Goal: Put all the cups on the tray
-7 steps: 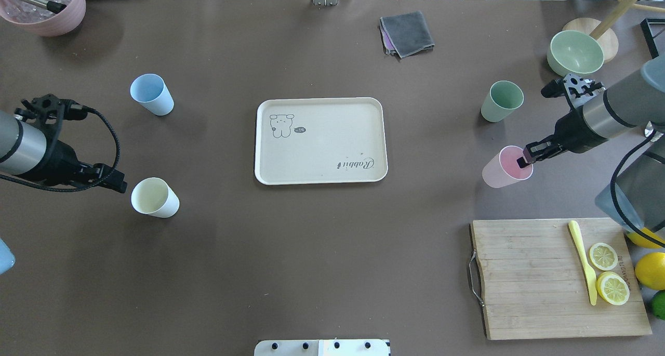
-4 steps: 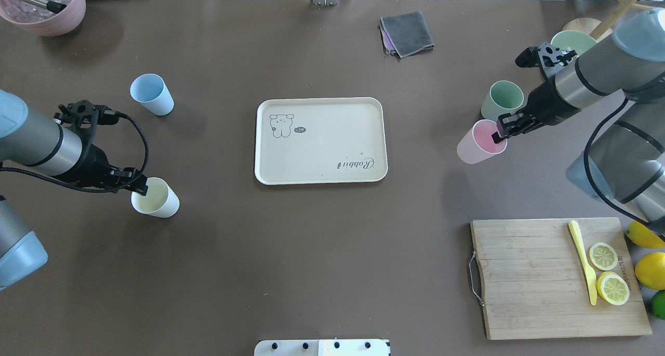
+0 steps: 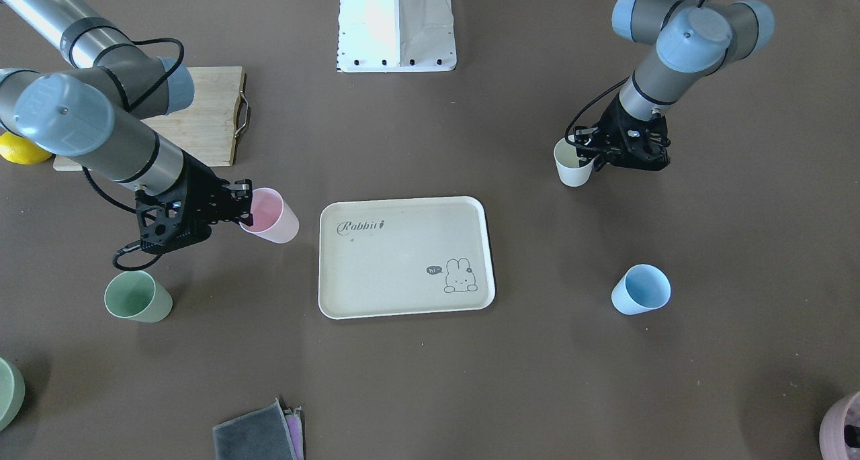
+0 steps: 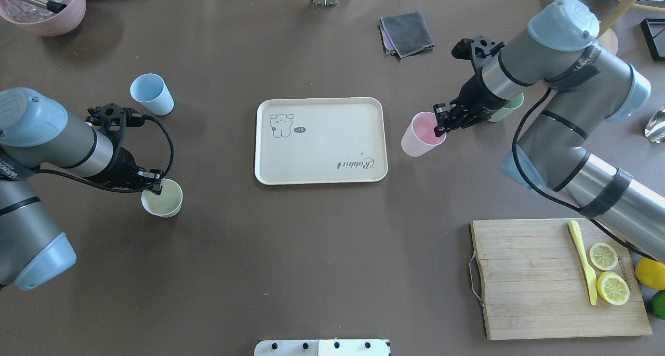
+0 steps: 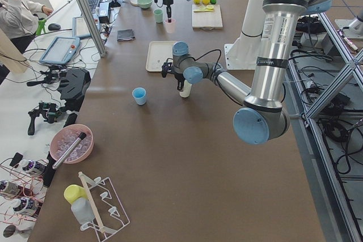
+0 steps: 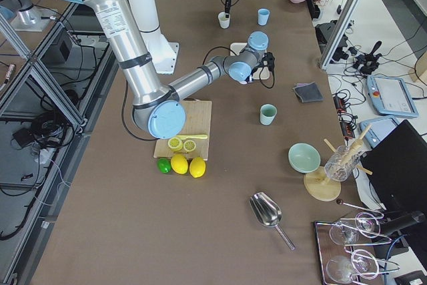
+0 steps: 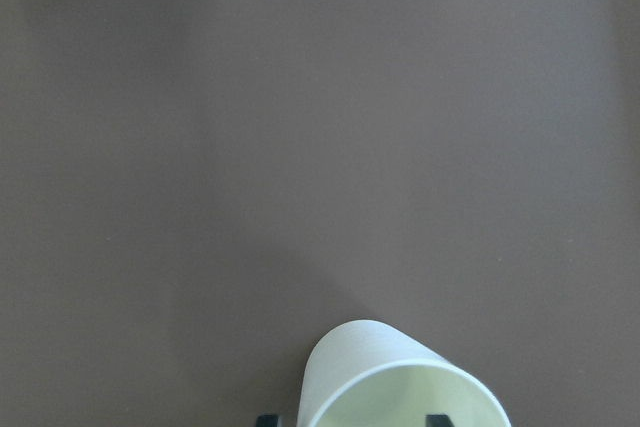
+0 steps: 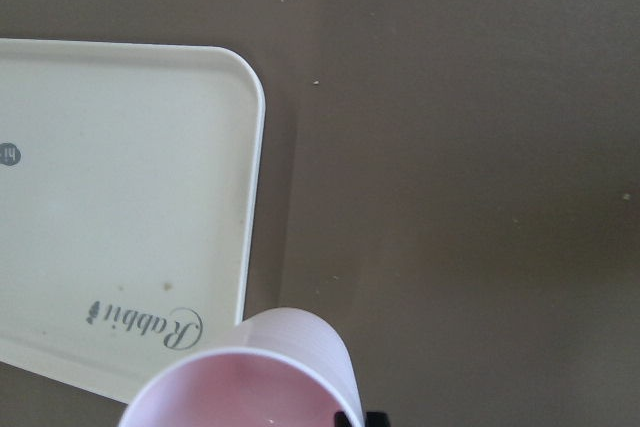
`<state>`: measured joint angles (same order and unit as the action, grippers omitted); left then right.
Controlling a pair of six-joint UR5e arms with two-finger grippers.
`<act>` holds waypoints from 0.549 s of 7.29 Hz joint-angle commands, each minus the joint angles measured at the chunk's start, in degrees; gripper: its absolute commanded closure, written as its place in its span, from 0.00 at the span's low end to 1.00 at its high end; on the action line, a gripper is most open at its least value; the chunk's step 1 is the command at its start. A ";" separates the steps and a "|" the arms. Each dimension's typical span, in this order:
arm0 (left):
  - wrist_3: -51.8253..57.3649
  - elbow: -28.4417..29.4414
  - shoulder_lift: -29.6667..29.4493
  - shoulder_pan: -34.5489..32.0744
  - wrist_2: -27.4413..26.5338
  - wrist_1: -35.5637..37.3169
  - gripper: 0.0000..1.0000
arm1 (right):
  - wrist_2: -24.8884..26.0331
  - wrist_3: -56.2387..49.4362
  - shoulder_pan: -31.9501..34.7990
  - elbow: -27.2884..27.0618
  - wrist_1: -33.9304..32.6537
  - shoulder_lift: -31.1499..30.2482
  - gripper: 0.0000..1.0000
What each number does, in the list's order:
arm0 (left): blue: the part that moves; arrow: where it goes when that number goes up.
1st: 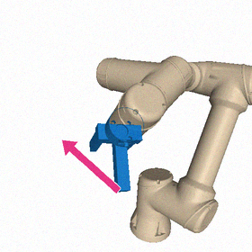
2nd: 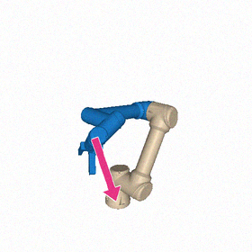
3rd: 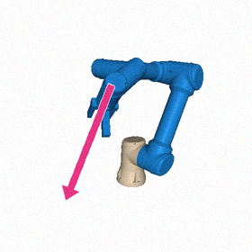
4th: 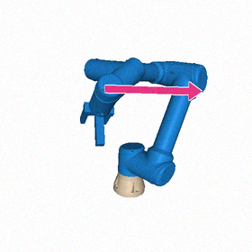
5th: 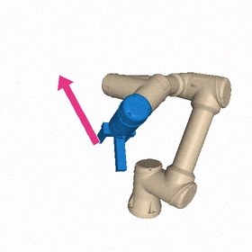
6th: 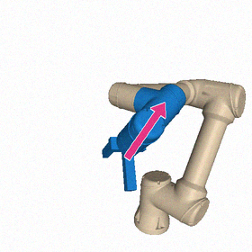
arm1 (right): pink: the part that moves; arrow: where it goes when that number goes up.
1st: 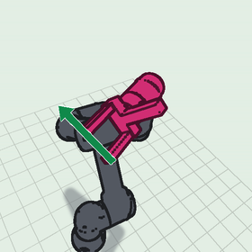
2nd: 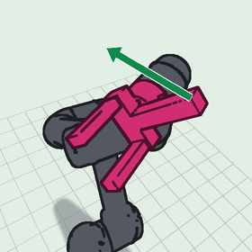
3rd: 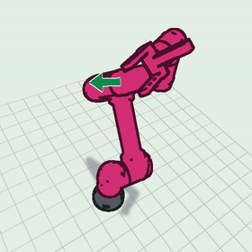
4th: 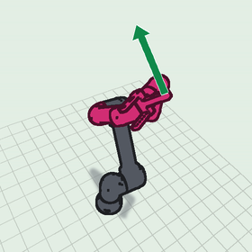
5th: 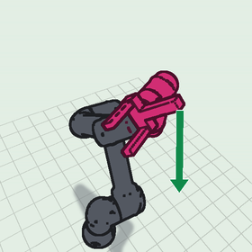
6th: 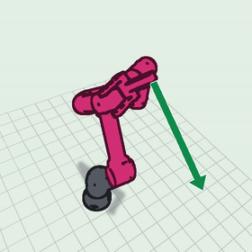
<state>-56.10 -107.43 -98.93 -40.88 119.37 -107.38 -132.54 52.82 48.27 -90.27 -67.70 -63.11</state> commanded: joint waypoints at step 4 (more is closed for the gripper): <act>-2.68 1.41 -11.23 0.10 -0.10 3.56 1.00 | 8.77 6.77 -7.66 1.76 0.03 5.26 1.00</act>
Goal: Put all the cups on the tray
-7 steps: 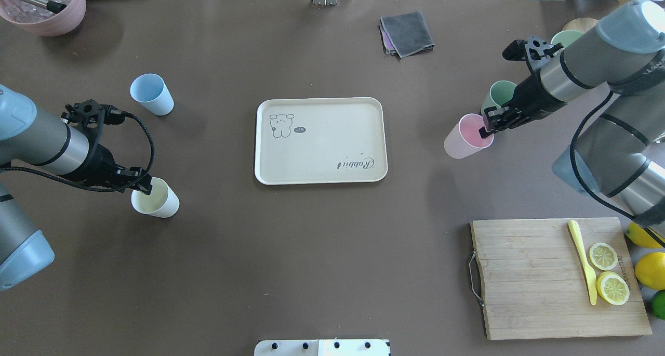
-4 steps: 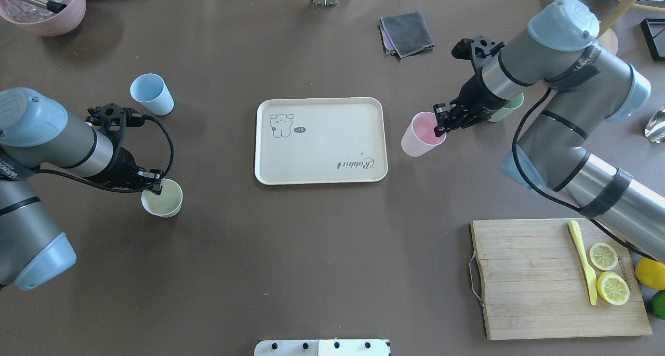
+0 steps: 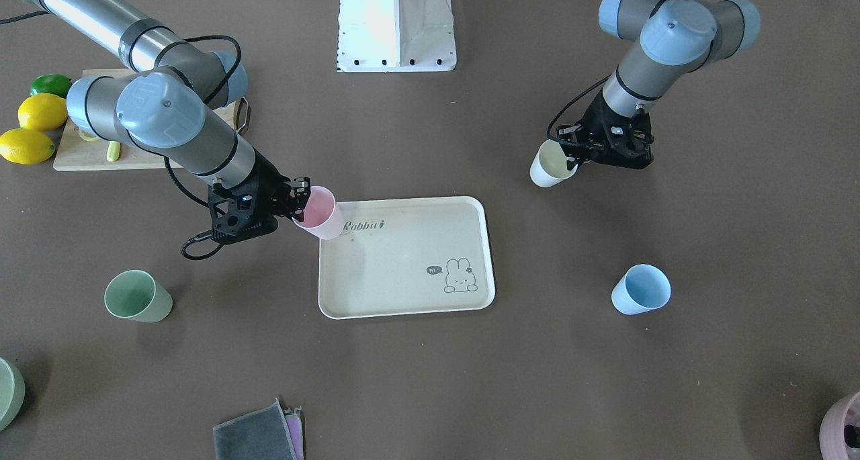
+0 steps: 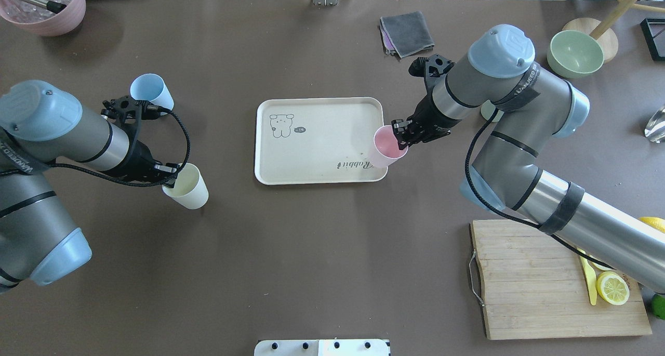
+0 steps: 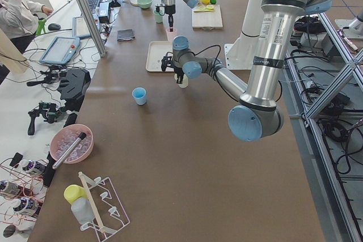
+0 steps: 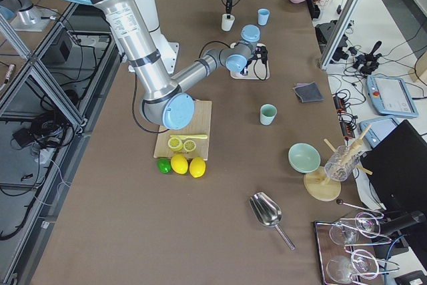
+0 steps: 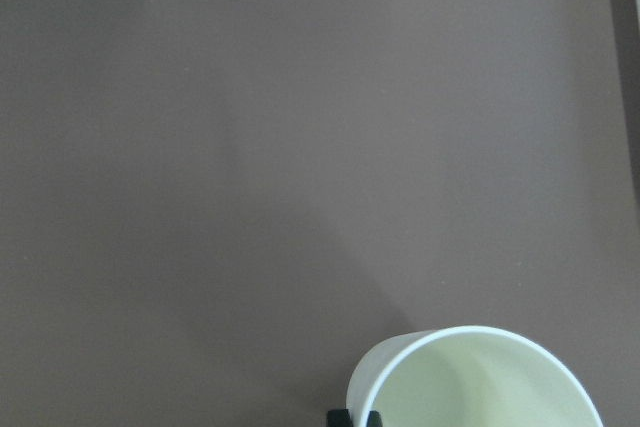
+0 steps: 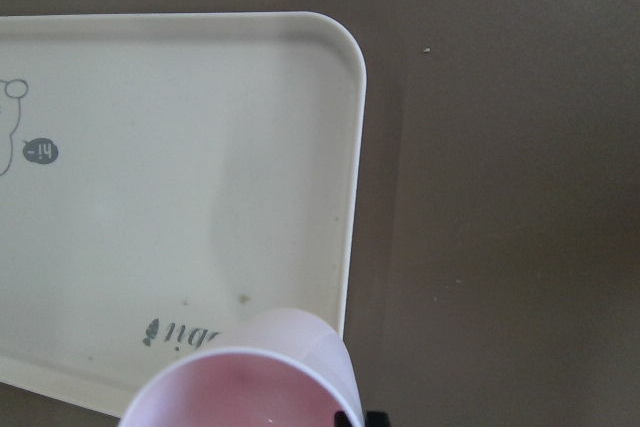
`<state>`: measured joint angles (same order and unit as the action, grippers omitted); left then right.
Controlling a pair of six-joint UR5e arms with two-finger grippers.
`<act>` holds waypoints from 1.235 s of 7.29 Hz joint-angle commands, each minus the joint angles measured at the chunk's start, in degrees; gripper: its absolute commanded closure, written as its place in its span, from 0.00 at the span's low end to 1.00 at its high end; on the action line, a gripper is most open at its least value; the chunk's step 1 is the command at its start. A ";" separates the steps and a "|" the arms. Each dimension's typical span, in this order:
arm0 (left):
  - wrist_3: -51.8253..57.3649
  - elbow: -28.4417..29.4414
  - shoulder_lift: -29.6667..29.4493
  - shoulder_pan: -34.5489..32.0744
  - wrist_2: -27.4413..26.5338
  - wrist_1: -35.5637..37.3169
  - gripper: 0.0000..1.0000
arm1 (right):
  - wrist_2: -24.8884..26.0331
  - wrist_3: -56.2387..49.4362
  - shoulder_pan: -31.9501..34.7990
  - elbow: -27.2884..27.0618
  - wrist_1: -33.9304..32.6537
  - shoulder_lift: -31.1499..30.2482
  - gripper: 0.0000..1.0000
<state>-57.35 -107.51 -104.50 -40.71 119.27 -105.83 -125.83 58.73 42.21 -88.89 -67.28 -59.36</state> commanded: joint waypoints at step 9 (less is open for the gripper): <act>-6.81 22.96 -24.35 -0.76 -4.14 -3.68 0.02 | -7.23 -17.99 18.59 4.22 -0.75 -6.73 0.00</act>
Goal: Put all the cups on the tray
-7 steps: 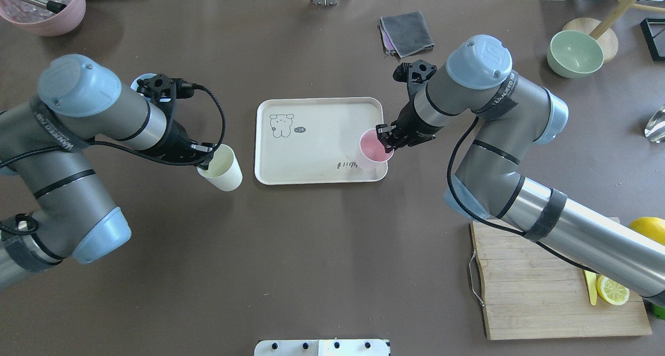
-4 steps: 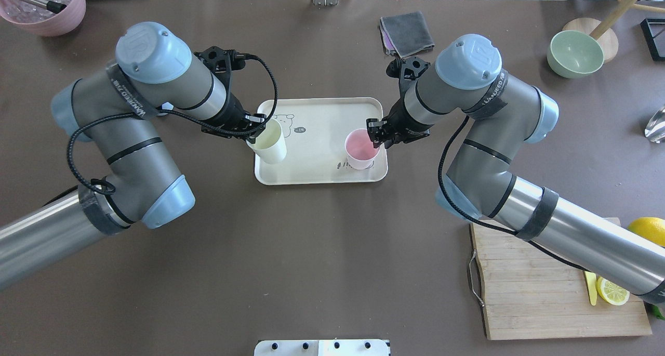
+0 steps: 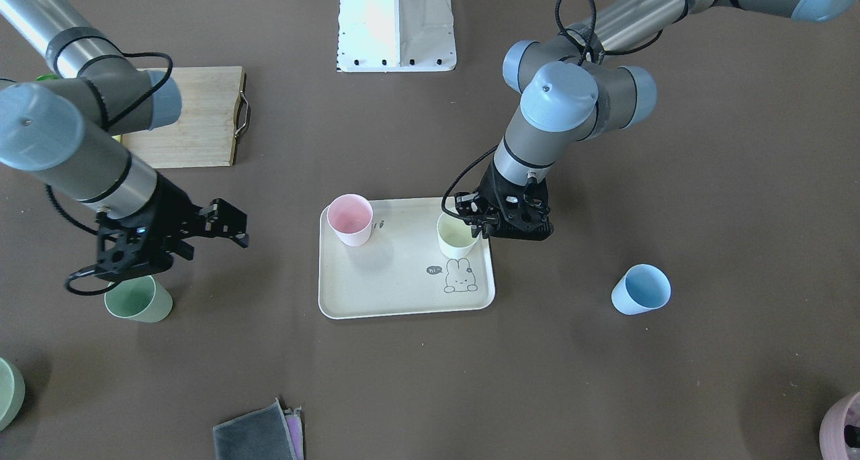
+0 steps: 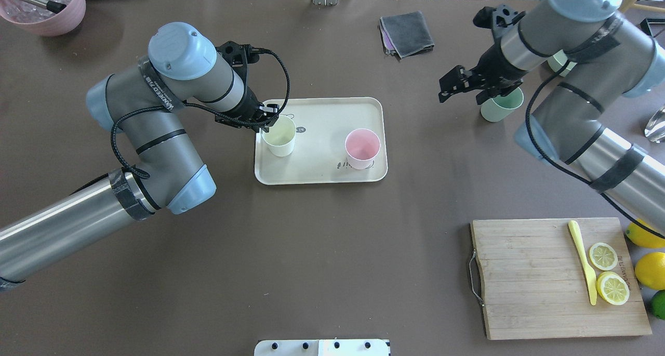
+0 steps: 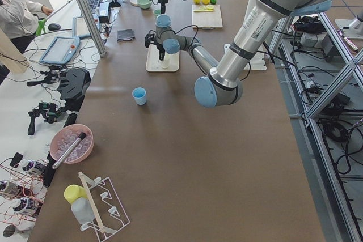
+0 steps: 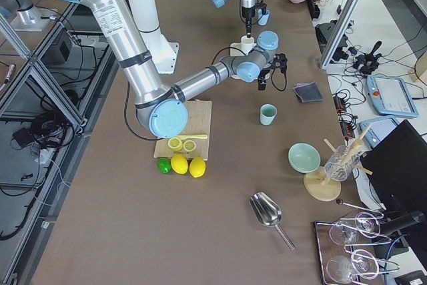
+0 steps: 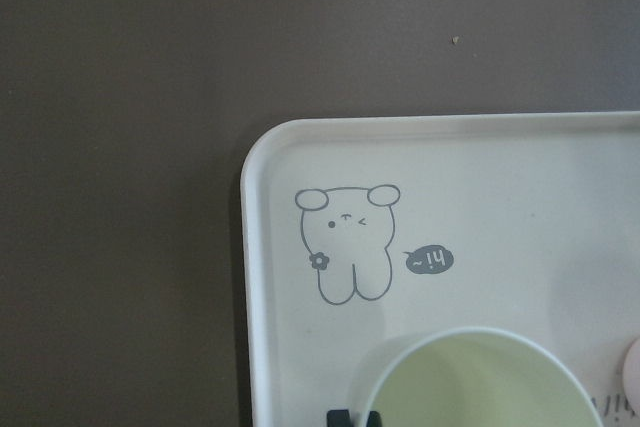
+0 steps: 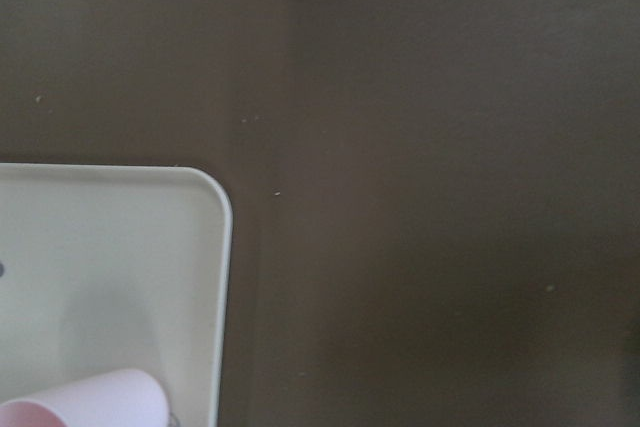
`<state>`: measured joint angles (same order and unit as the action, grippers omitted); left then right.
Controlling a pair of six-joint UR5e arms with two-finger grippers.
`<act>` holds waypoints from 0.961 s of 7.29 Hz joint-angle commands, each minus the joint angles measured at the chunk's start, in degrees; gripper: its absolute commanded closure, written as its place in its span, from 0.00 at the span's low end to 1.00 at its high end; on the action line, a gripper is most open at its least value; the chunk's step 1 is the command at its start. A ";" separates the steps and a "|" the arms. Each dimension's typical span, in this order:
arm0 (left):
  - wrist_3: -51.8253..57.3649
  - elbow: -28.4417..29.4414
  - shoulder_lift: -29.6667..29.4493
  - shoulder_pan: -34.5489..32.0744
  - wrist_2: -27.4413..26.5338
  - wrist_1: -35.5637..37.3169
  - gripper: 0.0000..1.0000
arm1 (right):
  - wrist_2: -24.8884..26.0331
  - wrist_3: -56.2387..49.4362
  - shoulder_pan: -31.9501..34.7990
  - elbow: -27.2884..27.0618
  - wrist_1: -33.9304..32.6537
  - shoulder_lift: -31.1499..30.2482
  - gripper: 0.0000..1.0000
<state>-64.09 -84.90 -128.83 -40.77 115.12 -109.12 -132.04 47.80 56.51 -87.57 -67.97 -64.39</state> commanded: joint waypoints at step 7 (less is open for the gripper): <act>8.67 0.44 3.92 -11.33 2.48 0.49 0.02 | 1.96 -9.39 4.49 12.86 0.29 -1.09 0.78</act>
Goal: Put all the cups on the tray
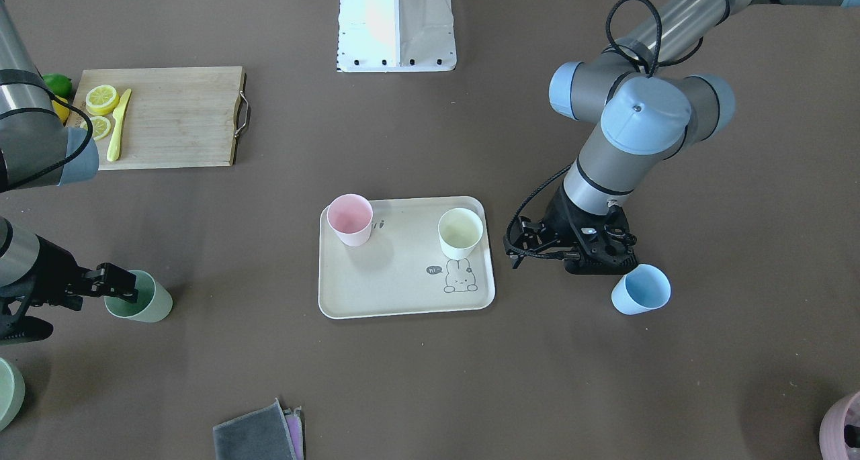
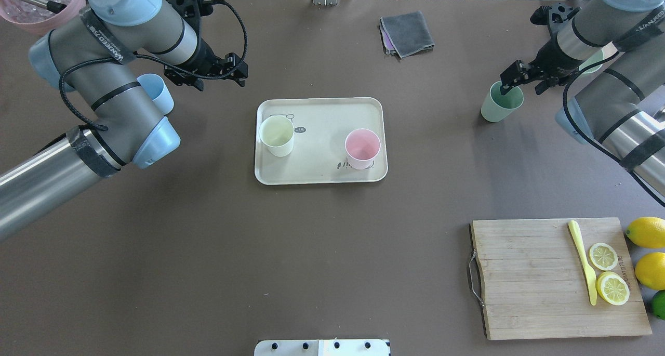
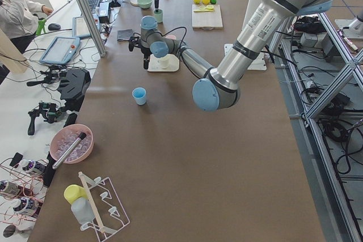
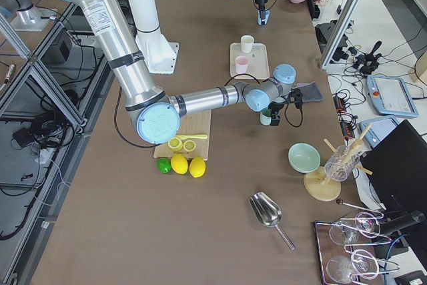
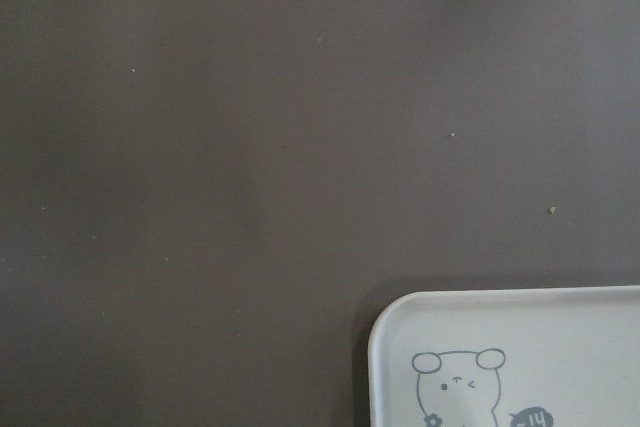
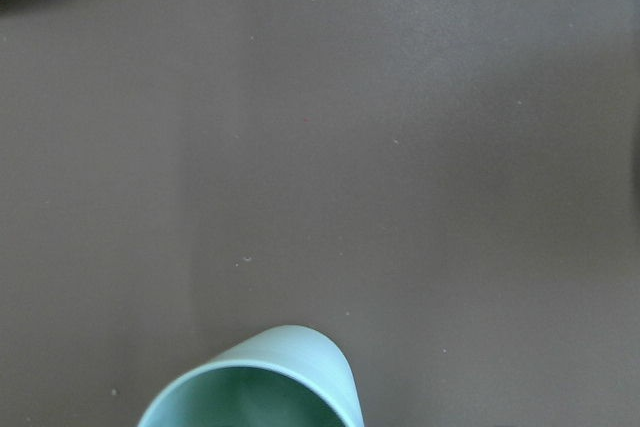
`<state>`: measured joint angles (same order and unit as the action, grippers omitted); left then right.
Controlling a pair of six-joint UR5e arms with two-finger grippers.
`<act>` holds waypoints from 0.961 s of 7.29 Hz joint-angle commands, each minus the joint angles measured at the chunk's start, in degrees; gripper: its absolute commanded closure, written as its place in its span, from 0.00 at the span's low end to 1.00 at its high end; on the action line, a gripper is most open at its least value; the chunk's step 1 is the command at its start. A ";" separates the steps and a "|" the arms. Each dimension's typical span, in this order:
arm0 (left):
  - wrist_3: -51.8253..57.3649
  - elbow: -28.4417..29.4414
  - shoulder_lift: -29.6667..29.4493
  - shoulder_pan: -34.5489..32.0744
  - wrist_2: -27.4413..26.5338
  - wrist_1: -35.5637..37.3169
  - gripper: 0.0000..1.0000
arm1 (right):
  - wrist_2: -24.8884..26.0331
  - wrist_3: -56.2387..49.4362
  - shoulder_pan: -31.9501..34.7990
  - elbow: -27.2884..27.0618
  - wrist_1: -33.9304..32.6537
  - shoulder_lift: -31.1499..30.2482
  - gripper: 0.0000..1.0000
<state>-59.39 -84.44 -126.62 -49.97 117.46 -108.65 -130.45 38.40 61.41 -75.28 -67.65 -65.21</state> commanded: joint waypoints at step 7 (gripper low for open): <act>22.57 5.25 11.83 -10.68 3.39 -4.64 0.06 | -1.21 12.86 -4.17 -0.04 -10.49 15.70 1.00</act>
<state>-36.69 -79.33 -116.25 -61.08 120.80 -111.86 -131.83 44.73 59.49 -75.37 -76.98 -54.07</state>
